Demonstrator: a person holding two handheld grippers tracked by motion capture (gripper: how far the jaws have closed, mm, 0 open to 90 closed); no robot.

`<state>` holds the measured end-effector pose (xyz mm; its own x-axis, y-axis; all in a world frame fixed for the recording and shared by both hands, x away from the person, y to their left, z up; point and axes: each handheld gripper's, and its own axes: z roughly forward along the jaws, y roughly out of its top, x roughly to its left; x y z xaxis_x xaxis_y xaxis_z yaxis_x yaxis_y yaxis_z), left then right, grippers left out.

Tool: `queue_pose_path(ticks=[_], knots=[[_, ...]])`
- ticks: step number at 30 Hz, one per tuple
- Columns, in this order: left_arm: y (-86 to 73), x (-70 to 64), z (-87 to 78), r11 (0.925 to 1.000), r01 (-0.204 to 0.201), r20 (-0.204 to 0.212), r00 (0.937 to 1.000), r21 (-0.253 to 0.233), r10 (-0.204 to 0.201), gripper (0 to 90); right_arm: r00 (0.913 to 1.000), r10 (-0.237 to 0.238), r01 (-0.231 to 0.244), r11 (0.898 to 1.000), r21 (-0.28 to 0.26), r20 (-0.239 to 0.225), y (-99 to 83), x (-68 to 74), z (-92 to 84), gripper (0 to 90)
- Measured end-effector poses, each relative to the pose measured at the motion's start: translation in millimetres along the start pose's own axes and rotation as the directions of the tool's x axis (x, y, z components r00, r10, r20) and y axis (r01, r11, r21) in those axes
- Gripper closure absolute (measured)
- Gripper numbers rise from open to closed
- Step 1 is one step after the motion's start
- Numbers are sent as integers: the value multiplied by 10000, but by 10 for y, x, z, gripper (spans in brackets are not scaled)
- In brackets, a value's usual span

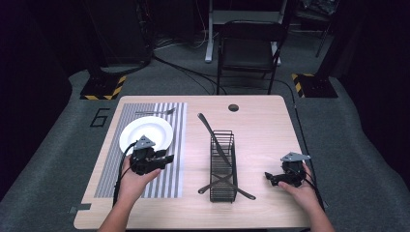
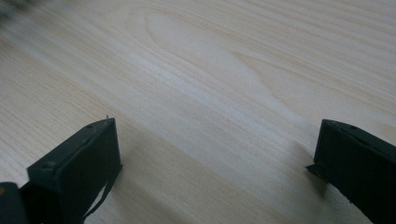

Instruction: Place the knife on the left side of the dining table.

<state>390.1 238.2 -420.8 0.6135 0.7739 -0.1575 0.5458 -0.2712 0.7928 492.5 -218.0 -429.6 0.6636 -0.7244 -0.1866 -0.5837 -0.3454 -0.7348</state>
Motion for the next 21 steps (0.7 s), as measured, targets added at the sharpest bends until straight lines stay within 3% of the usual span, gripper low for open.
queue_pose_path(ticks=[6, 14, 21], knots=[[233, -96, 60, 9998, -14, 278, 9996, -195, 19, 563, 10000, -3, 3, 10000, -2, 1, 0, 0, 0, 0], [388, -166, 181, 9993, 40, 347, 9994, -371, -27, 562, 10000, -12, 12, 10000, -5, -54, 0, -3, 0, 0], [545, -182, 340, 9978, 268, 659, 9976, -612, -228, 558, 10000, -3, 3, 10000, -3, 0, 0, 0, 0, 0]])
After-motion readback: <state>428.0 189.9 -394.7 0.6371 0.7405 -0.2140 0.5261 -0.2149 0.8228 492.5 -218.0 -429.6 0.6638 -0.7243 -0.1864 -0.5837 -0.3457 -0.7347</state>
